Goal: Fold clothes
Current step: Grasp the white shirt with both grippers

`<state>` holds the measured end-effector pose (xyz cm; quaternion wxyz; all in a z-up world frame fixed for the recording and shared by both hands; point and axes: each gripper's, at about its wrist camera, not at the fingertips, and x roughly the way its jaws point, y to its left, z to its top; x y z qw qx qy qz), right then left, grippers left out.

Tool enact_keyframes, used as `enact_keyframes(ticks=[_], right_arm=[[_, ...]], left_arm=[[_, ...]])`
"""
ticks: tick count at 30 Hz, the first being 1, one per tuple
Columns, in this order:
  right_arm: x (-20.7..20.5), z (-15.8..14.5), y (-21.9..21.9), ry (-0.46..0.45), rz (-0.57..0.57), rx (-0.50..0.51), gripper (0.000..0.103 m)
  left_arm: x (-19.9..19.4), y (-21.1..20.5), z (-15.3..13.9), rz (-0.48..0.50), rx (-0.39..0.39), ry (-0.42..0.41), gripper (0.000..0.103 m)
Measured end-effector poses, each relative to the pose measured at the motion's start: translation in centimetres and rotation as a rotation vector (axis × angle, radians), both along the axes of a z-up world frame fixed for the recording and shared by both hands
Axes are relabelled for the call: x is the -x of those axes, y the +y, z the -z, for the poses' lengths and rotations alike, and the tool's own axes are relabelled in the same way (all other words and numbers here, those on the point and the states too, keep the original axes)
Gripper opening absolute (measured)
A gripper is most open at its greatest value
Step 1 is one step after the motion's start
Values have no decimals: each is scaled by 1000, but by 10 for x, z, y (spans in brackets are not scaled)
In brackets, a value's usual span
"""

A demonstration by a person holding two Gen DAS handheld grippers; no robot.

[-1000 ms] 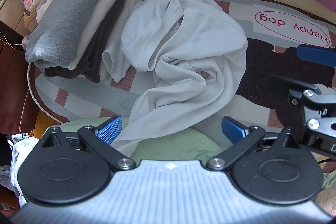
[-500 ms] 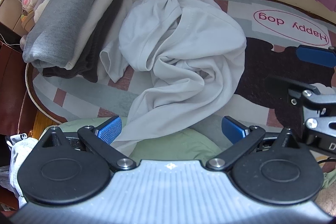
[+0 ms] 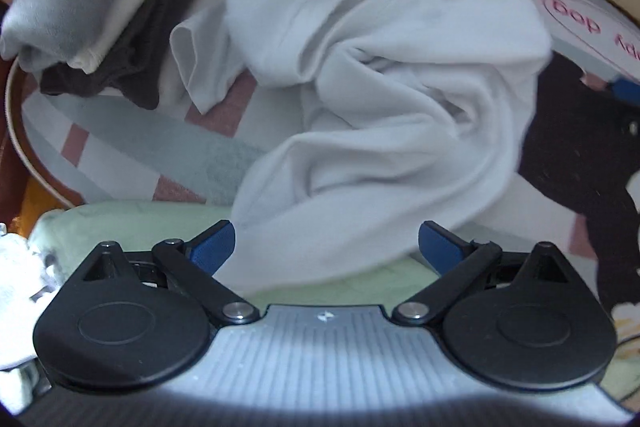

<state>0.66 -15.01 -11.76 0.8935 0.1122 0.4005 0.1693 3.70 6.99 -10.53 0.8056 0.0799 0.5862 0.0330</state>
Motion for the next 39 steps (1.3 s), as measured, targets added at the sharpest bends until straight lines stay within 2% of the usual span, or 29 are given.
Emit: enact_keyframes(ticks=[2, 5, 8, 10, 11, 13, 15, 16, 19, 20, 21, 23, 25, 26, 27, 29, 32, 36, 37, 38, 39], right_arm=[[-4, 10, 1, 12, 4, -8, 72], [-10, 24, -1, 59, 13, -89, 72], [-16, 40, 0, 131, 14, -166, 72], [-16, 49, 5, 186, 12, -184, 72], [-15, 54, 7, 213, 11, -192, 72], [-15, 61, 12, 243, 5, -203, 72], [-16, 69, 18, 268, 6, -208, 72], [-17, 74, 20, 289, 15, -218, 72], [-17, 84, 24, 335, 46, -280, 74], [-18, 87, 22, 368, 56, -343, 74], [-18, 92, 20, 401, 66, -420, 74], [-17, 101, 20, 412, 71, -523, 74], [-12, 101, 29, 352, 68, -478, 62], [-10, 101, 33, 321, 67, -453, 34], [-7, 100, 38, 291, 65, -428, 8], [0, 91, 43, 217, 81, -405, 8], [17, 40, 33, 10, 80, -423, 8], [50, -24, -14, -177, 163, -400, 7], [65, -38, -29, -230, 203, -360, 7], [81, -54, -44, -284, 239, -293, 7], [96, -70, -57, -333, 270, -227, 7]], left_arm=[[1, 9, 2, 9, -48, -75, 90], [4, 17, 5, 47, -115, -151, 70], [6, 23, 9, 88, -88, -176, 66], [6, 24, 13, 114, -58, -173, 66], [7, 24, 15, 133, -46, -175, 67], [8, 21, 20, 175, -35, -177, 74], [7, 16, 28, 219, -40, -167, 98], [6, 15, 34, 231, -42, -154, 102], [5, 15, 51, 239, -27, -116, 100], [5, 16, 54, 240, -15, -113, 90], [7, 14, 55, 257, -34, -115, 60], [11, 8, 56, 297, -90, -120, 25], [17, 0, 51, 326, -99, -145, 14], [20, -4, 48, 340, -101, -159, 8], [21, -7, 42, 354, -76, -171, 8], [24, -11, 28, 381, -12, -194, 8], [28, -18, 7, 421, 86, -227, 8], [33, -50, -38, 515, 324, -299, 8], [34, -62, -50, 551, 387, -307, 8], [34, -77, -61, 610, 409, -314, 8], [34, -96, -71, 686, 384, -318, 8]])
